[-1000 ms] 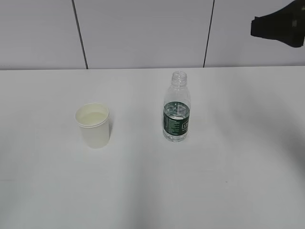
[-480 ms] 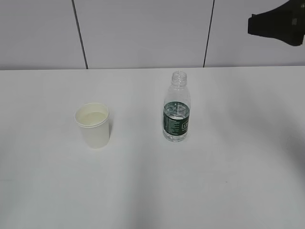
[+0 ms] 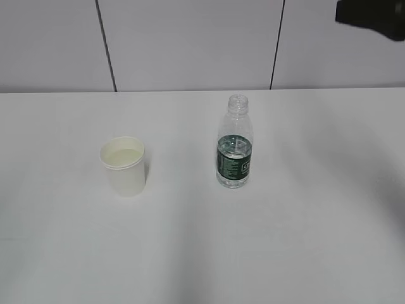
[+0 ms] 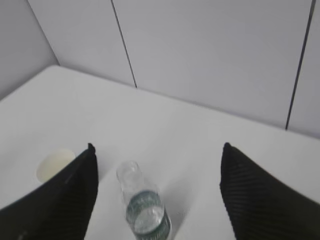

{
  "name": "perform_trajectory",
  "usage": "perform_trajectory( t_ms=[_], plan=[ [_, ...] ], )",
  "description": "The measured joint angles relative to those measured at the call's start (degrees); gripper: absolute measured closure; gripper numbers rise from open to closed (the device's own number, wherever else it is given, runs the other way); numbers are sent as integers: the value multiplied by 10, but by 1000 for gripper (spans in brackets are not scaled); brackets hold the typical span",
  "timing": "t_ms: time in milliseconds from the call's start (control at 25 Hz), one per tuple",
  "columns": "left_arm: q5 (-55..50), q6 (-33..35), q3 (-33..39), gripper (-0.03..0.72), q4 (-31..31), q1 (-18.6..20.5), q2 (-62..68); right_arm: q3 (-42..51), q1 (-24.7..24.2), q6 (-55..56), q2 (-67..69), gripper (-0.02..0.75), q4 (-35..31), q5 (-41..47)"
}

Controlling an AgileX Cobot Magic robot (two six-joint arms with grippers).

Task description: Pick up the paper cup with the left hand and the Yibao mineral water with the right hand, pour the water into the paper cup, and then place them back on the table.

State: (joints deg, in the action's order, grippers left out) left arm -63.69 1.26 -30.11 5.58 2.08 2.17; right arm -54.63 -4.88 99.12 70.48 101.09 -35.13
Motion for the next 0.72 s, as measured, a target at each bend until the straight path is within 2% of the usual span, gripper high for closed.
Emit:
perform_trajectory(
  t_ms=[120,360,480,640,720],
  plan=[
    [0,0,0,368,0,0,0,0,0,-100,-13,147,-120,2],
    [0,0,0,401,0,0,0,4,0,-260,-41,147,-285,89],
    [0,0,0,414,0,0,0,25,4,-381,-52,147,-403,183],
    [0,0,0,424,0,0,0,30,42,-627,-64,147,-612,396],
    [0,0,0,435,0,0,0,33,60,-733,-69,147,-690,481]
  ],
)
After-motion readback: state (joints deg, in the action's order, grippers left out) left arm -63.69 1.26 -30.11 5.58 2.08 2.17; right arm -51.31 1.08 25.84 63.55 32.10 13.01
